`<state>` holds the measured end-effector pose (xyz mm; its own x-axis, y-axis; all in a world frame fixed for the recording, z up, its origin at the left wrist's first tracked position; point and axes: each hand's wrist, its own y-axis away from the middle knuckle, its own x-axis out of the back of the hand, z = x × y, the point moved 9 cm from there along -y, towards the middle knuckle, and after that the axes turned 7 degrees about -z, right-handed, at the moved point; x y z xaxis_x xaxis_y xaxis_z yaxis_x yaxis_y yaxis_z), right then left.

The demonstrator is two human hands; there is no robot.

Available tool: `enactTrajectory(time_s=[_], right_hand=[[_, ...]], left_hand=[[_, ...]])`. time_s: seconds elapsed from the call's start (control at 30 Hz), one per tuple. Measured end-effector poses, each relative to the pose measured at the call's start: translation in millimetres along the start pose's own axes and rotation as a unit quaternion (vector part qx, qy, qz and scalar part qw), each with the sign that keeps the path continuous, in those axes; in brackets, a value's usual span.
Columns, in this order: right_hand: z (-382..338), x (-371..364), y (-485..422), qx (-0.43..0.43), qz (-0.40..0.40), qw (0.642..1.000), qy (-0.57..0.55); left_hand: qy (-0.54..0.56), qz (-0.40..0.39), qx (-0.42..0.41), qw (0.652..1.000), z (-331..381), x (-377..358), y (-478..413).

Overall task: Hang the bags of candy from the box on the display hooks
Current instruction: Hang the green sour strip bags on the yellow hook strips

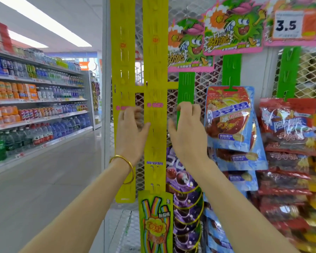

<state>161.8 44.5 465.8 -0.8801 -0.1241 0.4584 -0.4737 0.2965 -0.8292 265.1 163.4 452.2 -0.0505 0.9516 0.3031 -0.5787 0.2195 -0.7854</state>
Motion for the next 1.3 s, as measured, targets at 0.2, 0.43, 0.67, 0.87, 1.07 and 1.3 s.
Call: enactTrajectory(time_s=[0.2,0.43,0.67,0.87,1.07,1.3], right_hand=[[20.8,-63.8,136.1,0.015,-0.184,0.981,-0.057],[116.8,-159.1,328.7,-0.126,-0.423,0.895,-0.069],[211.9,-234.3,515.4,-0.334,-0.615,0.711,-0.061],[234.2,-252.6,577.2,-0.633,-0.392,0.643,-0.180],[238.8,-250.8,587.8,-0.739,-0.257,0.602,-0.160],[219.4,-248.0,560.5,-0.712,-0.230,0.657,-0.091]], left_hand=[[0.034,-0.148,0.052,0.987,-60.2,-46.5,131.2],[0.014,-0.363,0.199,0.910,-149.5,-103.8,288.5],[-0.037,-0.509,0.231,0.829,-183.6,-133.9,355.3],[-0.039,-0.507,0.270,0.818,-199.1,-142.2,349.2],[-0.031,-0.498,0.301,0.812,-208.1,-151.8,345.8],[-0.005,-0.475,0.285,0.832,-196.8,-156.1,334.7]])
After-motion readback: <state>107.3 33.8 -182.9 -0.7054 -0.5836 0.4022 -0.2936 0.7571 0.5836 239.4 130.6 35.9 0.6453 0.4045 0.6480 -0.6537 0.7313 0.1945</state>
